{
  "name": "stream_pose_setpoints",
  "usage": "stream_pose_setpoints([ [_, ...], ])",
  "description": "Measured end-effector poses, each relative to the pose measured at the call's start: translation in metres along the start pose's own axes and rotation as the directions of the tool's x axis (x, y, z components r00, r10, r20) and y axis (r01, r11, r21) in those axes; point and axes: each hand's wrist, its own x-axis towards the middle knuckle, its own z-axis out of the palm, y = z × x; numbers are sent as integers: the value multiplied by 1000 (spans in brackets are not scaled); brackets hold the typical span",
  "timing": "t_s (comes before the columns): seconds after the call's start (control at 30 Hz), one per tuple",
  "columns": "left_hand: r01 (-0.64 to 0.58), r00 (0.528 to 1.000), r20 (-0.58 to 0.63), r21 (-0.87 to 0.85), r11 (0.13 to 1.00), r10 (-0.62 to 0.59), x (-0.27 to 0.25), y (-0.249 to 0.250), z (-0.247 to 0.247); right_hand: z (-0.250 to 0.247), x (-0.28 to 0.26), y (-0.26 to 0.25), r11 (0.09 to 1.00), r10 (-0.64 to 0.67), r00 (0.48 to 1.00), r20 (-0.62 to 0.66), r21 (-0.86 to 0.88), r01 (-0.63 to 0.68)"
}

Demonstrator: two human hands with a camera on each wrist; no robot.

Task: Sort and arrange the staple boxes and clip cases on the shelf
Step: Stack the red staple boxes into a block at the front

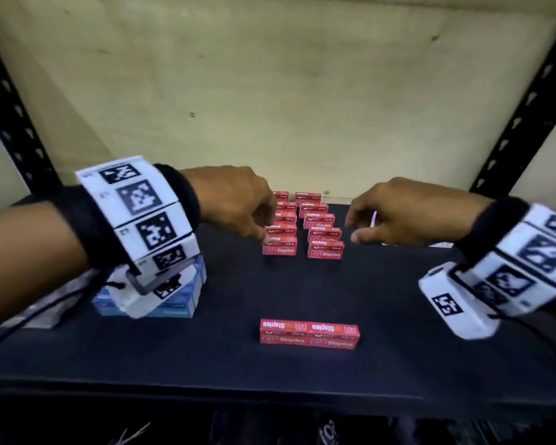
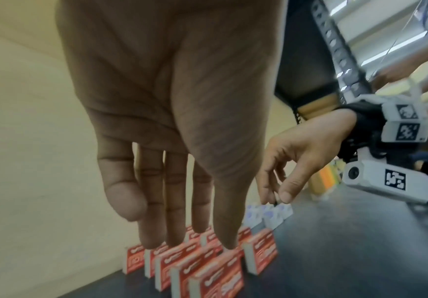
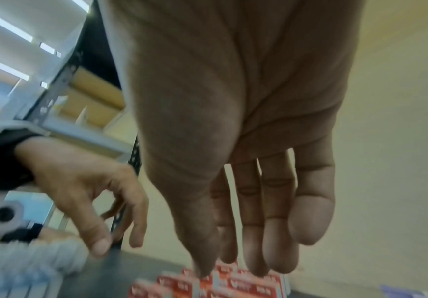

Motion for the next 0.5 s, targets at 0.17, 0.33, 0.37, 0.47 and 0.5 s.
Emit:
stream_pose_setpoints([
  [0.17,14,995,101,-52,999,-9,27,-2,14,17,31,-1,1000,-16,995,101,-21,19],
  [0.33,34,995,100,-12,999,-32,42,2,26,26,41,-1,1000,-11,992,129,-23,14],
  [0.37,37,994,102,4,999,-37,44,2,26,26,42,-1,999,-15,991,131,-31,19],
  [0.47,42,993,113,38,998,-46,50,6,28,27,44,-2,998,-20,991,133,-65,28],
  [0.5,42,992,114,40,998,-46,51,7,28,27,44,-3,997,-17,991,133,-76,28],
])
